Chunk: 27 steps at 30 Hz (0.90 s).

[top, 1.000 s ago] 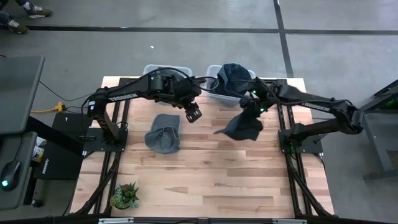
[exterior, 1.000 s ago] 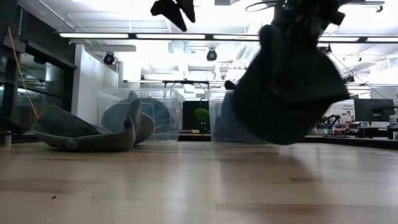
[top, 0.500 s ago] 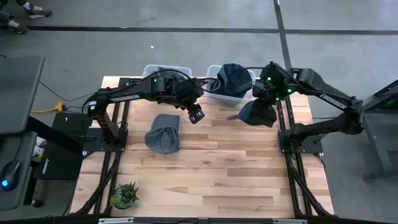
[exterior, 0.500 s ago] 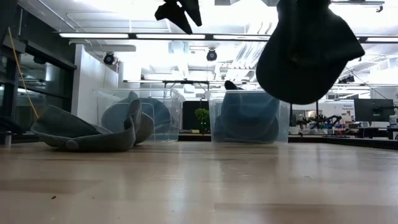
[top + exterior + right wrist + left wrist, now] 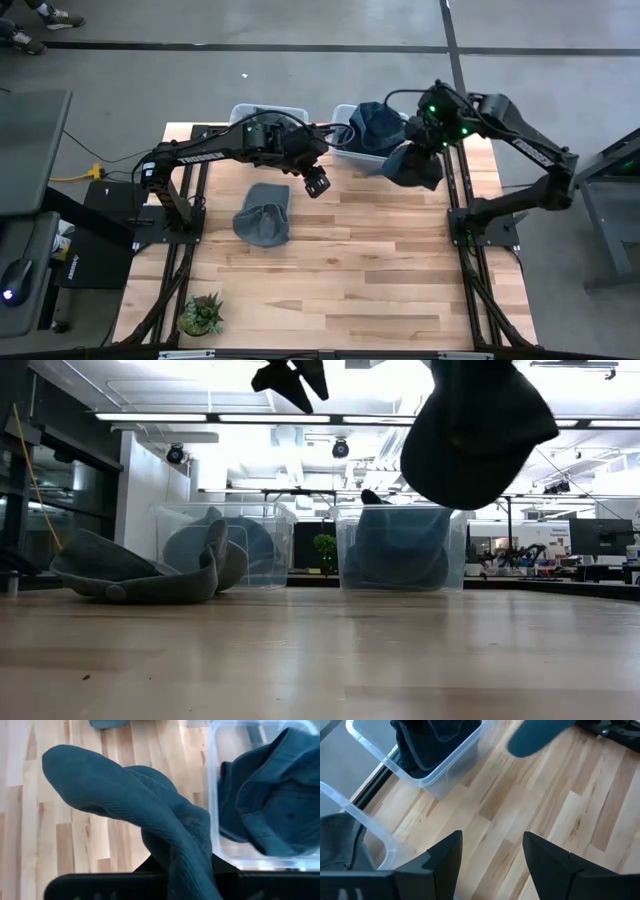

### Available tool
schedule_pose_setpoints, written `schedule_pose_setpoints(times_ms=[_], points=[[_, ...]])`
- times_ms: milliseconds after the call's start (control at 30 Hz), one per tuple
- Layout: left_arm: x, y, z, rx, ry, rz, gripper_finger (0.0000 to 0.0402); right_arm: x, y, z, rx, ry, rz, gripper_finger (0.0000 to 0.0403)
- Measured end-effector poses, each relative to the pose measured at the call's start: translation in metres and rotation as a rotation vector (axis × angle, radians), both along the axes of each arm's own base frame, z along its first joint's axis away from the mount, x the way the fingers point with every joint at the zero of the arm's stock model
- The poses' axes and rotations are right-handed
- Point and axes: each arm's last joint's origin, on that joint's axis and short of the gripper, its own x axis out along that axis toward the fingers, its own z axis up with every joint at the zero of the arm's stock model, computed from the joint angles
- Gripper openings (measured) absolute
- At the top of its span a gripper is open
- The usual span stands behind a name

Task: Pick & Place hat
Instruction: Put the black cap into the right transparent bin

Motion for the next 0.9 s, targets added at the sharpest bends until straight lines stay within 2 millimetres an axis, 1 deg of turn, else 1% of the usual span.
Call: schedule_pose_setpoints(times_ms=[200,333,467,567,667,733,833,900], points=[[0.001,0.0,0.0,-0.012,-0.007,-0.009,0.0204,0.009,-0.018,0.018,-0.032,0.032,0.016,0.0],[0.001,-0.001,0.0,-0.022,-0.008,-0.017,0.0204,0.013,-0.035,0.029,-0.047,0.05,0.004,0.0],[0.001,-0.001,0.0,-0.022,-0.008,-0.017,0.0204,0.018,-0.055,0.037,-0.05,0.035,-0.009,0.0],[0.007,0.0,-0.005,-0.023,0.0,-0.017,0.0204,0.023,-0.072,0.038,-0.047,0.026,-0.026,0.0],[0.008,0.0,-0.007,-0.024,0.007,-0.017,0.0204,0.025,-0.085,0.037,-0.044,0.03,-0.028,0.0],[0.013,0.001,-0.011,-0.025,0.008,-0.017,0.0204,0.025,-0.093,0.035,-0.033,0.024,-0.042,0.0],[0.018,0.0,-0.02,-0.048,0.043,-0.03,0.0204,0.025,-0.103,0.031,-0.012,0.026,-0.057,0.0],[0.024,0.001,-0.022,-0.046,0.031,-0.031,0.0204,0.026,-0.107,0.028,0.001,0.027,-0.056,0.0]])
